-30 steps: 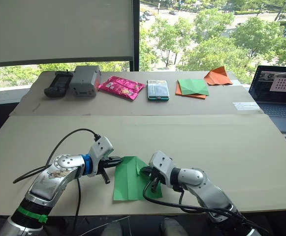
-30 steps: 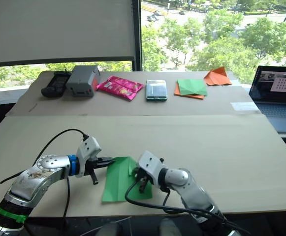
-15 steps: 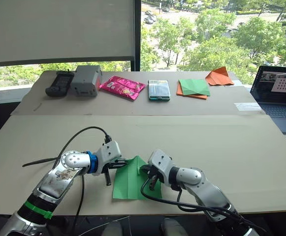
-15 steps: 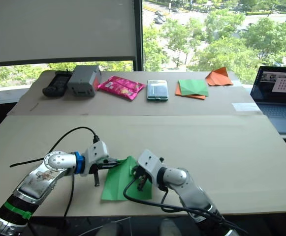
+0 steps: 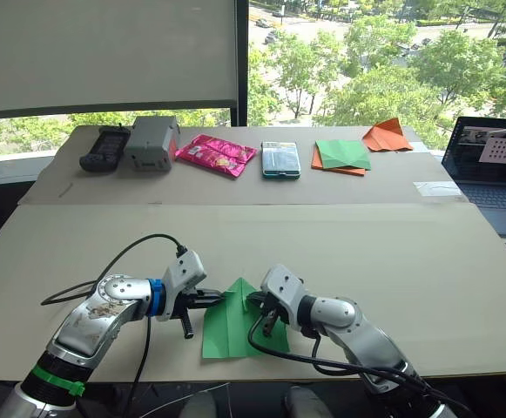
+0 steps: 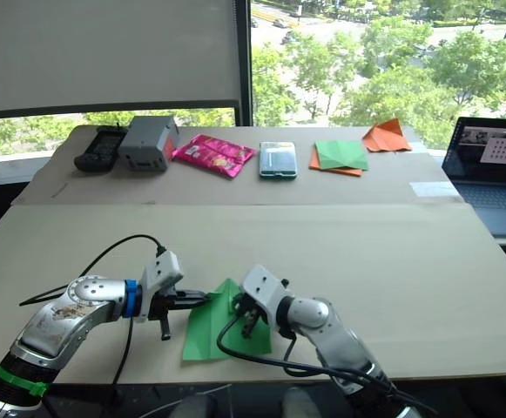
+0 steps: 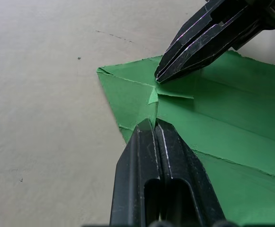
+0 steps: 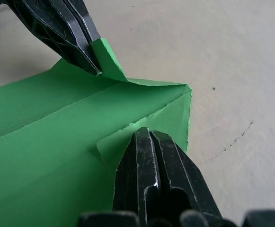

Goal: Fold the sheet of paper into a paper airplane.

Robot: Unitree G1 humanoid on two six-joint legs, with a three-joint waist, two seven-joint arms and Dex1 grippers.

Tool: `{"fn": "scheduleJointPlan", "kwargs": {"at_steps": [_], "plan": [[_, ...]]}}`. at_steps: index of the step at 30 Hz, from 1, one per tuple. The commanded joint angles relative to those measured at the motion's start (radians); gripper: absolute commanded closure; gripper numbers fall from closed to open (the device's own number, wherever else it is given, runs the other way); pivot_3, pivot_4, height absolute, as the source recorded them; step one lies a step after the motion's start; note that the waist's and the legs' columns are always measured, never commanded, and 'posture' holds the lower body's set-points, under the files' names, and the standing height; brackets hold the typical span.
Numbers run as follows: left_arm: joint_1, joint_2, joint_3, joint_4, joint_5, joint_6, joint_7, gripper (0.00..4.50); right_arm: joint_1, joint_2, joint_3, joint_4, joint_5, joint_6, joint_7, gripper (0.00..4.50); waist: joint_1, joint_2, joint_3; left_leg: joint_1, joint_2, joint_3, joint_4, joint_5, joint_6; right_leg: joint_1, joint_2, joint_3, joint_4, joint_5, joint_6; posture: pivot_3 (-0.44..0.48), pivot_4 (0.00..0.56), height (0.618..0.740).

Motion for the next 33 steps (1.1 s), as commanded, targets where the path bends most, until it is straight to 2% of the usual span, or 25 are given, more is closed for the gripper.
{"fn": "scheduleJointPlan", "kwargs": {"at_steps": [1,6,19,27,33], "plan": [[0.011,-0.019,-0.001,-0.008,-0.018,0.008,-0.001,4.46,-0.004,0.003,-0.007,-0.019,0.0,0.0,-0.005,4.5,0.0,0.0,0.0,0.0,0.0,0.0,0.0,0.0,0.0,0.0,0.0,0.0,0.0,0.0,0.0,0.0,0.15,0.74],[0.024,-0.053,-0.014,0.014,-0.009,0.015,0.004,4.46,-0.008,0.013,-0.019,-0.019,0.013,-0.017,-0.004,4.5,-0.001,0.0,0.0,0.0,0.0,0.0,0.0,0.0,0.0,0.0,0.0,0.0,0.001,0.0,0.0,0.0,0.15,0.74],[0.006,-0.045,-0.053,0.06,0.046,-0.015,0.0,4.46,-0.022,0.062,-0.025,-0.009,0.061,-0.051,0.03,4.5,0.0,0.001,0.0,0.0,0.0,0.0,0.0,0.0,0.0,0.0,0.0,0.0,0.0,0.0,0.0,0.0,0.15,0.74],[0.003,-0.046,-0.062,0.061,0.055,-0.022,-0.008,4.46,-0.026,0.101,-0.022,0.094,0.052,-0.067,0.032,4.5,0.001,0.001,-0.001,0.0,0.0,0.0,0.0,0.0,0.0,0.001,0.0,0.0,0.001,0.0,0.0,0.0,0.15,0.74],[0.007,-0.045,-0.049,0.056,0.051,-0.03,-0.016,4.46,-0.011,0.084,-0.014,0.143,0.038,-0.097,0.041,4.5,0.0,0.002,-0.002,0.001,0.0,0.0,0.0,0.0,0.0,0.001,0.0,0.0,0.001,0.0,0.0,0.0,0.15,0.74]]}}
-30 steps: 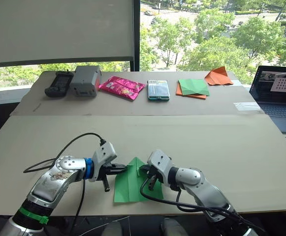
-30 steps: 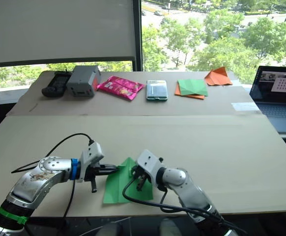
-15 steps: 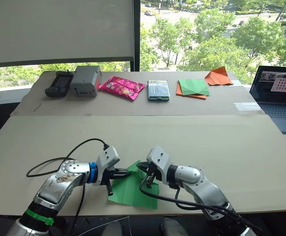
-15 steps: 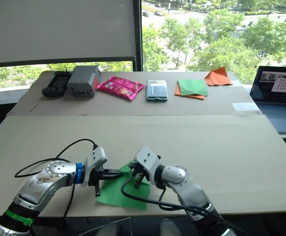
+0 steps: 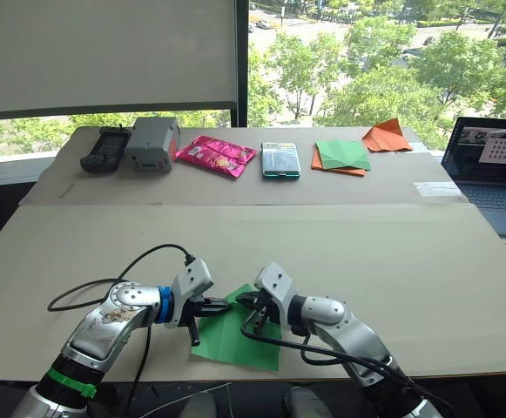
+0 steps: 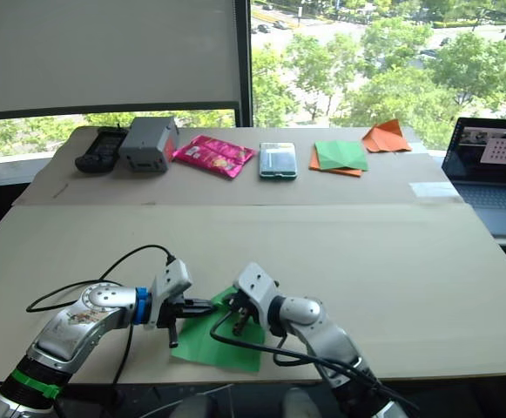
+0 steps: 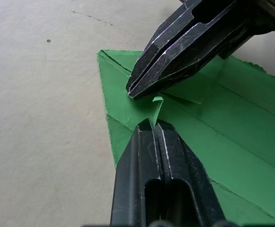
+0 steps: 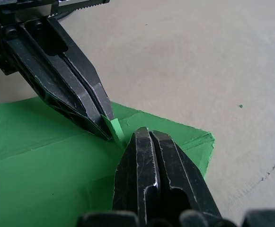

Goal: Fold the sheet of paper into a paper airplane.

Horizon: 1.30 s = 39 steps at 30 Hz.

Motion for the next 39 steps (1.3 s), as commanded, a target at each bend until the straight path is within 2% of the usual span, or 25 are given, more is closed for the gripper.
{"fn": "scheduleJointPlan", "kwargs": {"at_steps": [1,4,10,14,15,23,33,39], "plan": [[0.001,0.009,0.001,-0.003,0.004,-0.006,-0.005,4.2,0.007,-0.007,0.007,0.023,-0.005,-0.028,0.005,4.5,0.0,0.0,0.0,0.0,0.0,0.0,0.0,0.0,0.0,0.0,0.0,0.0,0.0,0.0,0.0,0.0,0.15,0.74],[0.004,0.015,0.029,-0.025,-0.033,0.017,-0.021,3.36,0.007,-0.005,0.009,0.035,-0.008,-0.038,0.002,4.5,-0.001,0.0,-0.001,0.0,0.0,0.0,0.0,0.0,0.0,0.0,0.0,0.0,0.0,0.0,0.0,0.0,0.15,0.74],[-0.046,0.019,0.121,-0.013,-0.124,0.109,-0.026,1.35,0.014,-0.007,0.008,0.033,-0.008,-0.041,-0.003,4.5,-0.002,0.0,-0.001,0.0,0.0,0.0,0.0,0.0,0.0,0.0,0.0,0.0,0.0,0.0,0.0,0.0,0.15,0.74],[-0.117,-0.005,0.112,0.058,-0.12,0.103,-0.03,1.35,0.029,-0.013,0.004,0.009,0.007,-0.035,0.008,4.5,-0.001,-0.001,-0.001,0.0,0.0,0.0,0.0,0.0,0.0,0.0,0.0,0.0,0.0,0.0,0.0,0.0,0.15,0.74],[-0.132,-0.012,0.103,0.074,-0.115,0.097,-0.029,1.9,0.033,-0.014,0.004,0.004,0.012,-0.032,0.013,4.5,0.0,0.0,-0.001,0.0,0.0,0.0,0.0,0.0,0.0,0.0,0.0,0.0,0.0,0.0,0.0,0.0,0.15,0.74],[-0.223,-0.068,-0.01,0.211,-0.009,-0.026,-0.051,4.45,0.032,-0.024,0.008,-0.01,0.023,-0.012,0.041,4.5,-0.001,0.0,-0.001,0.0,0.0,0.0,0.0,0.0,0.0,0.001,0.001,0.0,0.001,0.0,0.001,0.0,0.15,0.74],[-0.245,-0.105,-0.049,0.244,0.029,-0.065,-0.076,4.45,0.042,-0.027,0.011,-0.032,0.036,0.013,0.045,4.5,-0.001,0.0,-0.001,0.0,0.0,0.0,0.001,0.0,0.0,0.001,0.001,0.0,0.001,0.001,0.001,0.0,0.15,0.74],[-0.241,-0.102,-0.092,0.28,0.108,-0.122,-0.056,4.45,0.047,-0.03,0.01,-0.042,0.036,0.022,0.041,4.5,-0.001,0.0,-0.001,0.0,0.0,0.0,0.001,0.0,0.0,0.002,0.001,0.0,0.001,0.001,0.001,0.0,0.15,0.74]]}}
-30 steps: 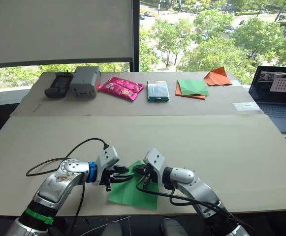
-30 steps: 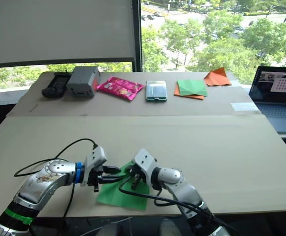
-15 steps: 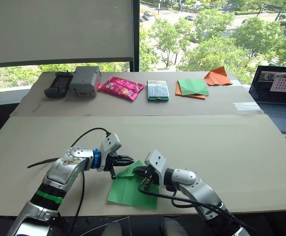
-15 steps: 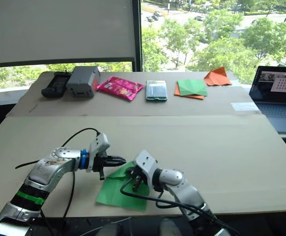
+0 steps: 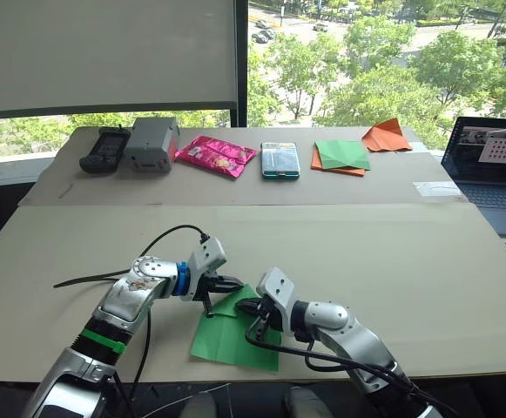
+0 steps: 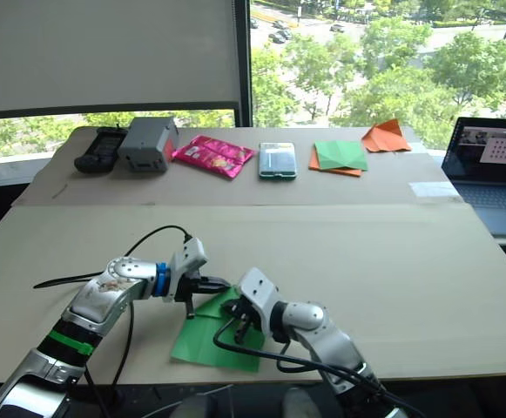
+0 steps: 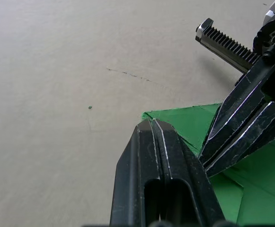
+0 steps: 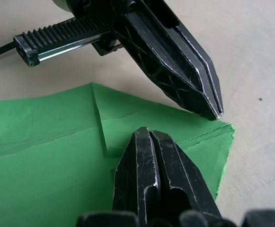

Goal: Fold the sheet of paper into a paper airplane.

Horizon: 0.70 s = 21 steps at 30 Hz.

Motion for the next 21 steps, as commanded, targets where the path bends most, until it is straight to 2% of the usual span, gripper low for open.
{"fn": "scheduleJointPlan", "kwargs": {"at_steps": [1,12,21], "plan": [[-0.003,-0.004,-0.021,0.009,0.048,-0.05,0.009,4.45,0.011,-0.008,0.01,-0.013,0.005,0.021,0.001,4.5,0.0,0.0,0.0,0.0,0.0,0.0,0.0,0.0,0.0,0.0,0.0,0.0,0.0,0.0,0.0,0.0,0.15,0.74],[0.026,-0.014,-0.048,0.012,0.1,-0.069,0.004,4.45,0.013,-0.016,0.007,-0.027,0.006,0.041,-0.003,4.5,0.003,0.001,-0.004,0.0,0.0,0.0,0.001,0.0,0.0,0.001,0.0,0.0,0.0,0.0,0.0,0.0,0.15,0.74],[0.082,0.045,-0.059,-0.03,0.126,-0.085,-0.025,4.45,0.018,-0.017,0.008,-0.032,0.012,0.057,-0.008,4.5,-0.001,0.002,-0.011,0.0,0.0,0.0,0.0,0.0,0.0,0.001,0.0,0.0,0.0,0.0,0.0,0.0,0.15,0.74]]}}
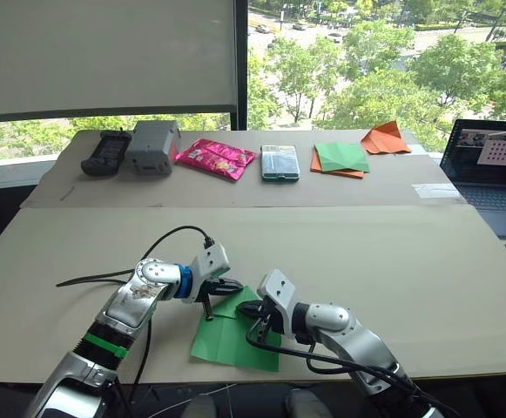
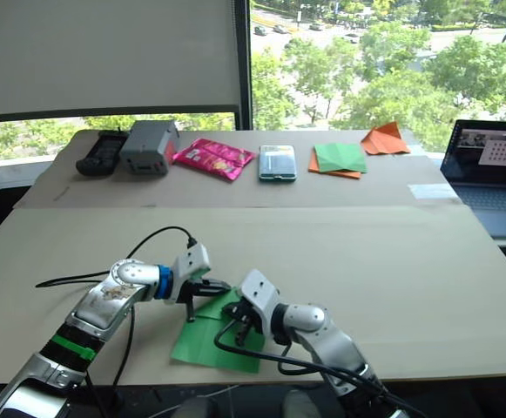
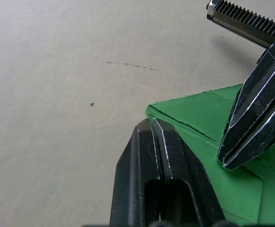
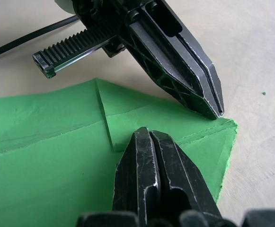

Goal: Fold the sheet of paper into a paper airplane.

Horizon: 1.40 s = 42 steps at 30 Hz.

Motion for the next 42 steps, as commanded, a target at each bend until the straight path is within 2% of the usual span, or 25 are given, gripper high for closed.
{"fn": "scheduleJointPlan", "kwargs": {"at_steps": [1,23,29,35,42], "plan": [[0.054,0.039,-0.029,-0.011,0.023,0.013,-0.029,4.45,0.011,-0.005,0.003,-0.013,0.005,0.028,-0.007,4.5,-0.002,0.001,-0.001,0.0,0.0,0.0,0.0,0.0,0.0,0.0,0.0,0.0,0.0,0.0,0.0,0.0,0.15,0.74],[0.234,0.158,0.028,-0.184,-0.032,0.075,-0.05,4.45,0.002,-0.001,0.008,0.003,0.0,0.034,-0.019,4.5,-0.003,0.002,-0.005,0.001,0.001,0.0,-0.001,0.0,0.0,-0.001,0.0,0.0,0.0,-0.001,-0.001,0.0,0.15,0.74],[0.208,0.123,0.081,-0.198,-0.085,0.122,-0.027,4.45,0.0,0.0,0.012,0.009,0.003,0.033,-0.018,4.5,-0.002,0.002,-0.005,0.0,0.001,0.0,-0.001,0.0,0.0,-0.002,0.0,0.0,0.0,-0.001,-0.002,0.0,0.15,0.74],[0.236,0.148,0.073,-0.236,-0.103,0.137,-0.052,4.45,-0.005,0.002,0.015,0.018,0.0,0.032,-0.02,4.5,-0.002,0.002,-0.005,0.0,0.001,0.0,-0.001,0.0,0.0,-0.002,0.0,0.0,0.0,-0.001,-0.002,0.0,0.15,0.74],[0.151,0.132,0.13,-0.232,-0.139,0.169,-0.026,4.45,-0.006,0.001,0.016,0.019,0.001,0.038,-0.022,4.5,-0.001,0.0,-0.003,0.0,0.001,0.0,-0.001,0.0,0.0,-0.003,0.0,0.0,0.0,-0.001,-0.002,0.0,0.15,0.74]]}}
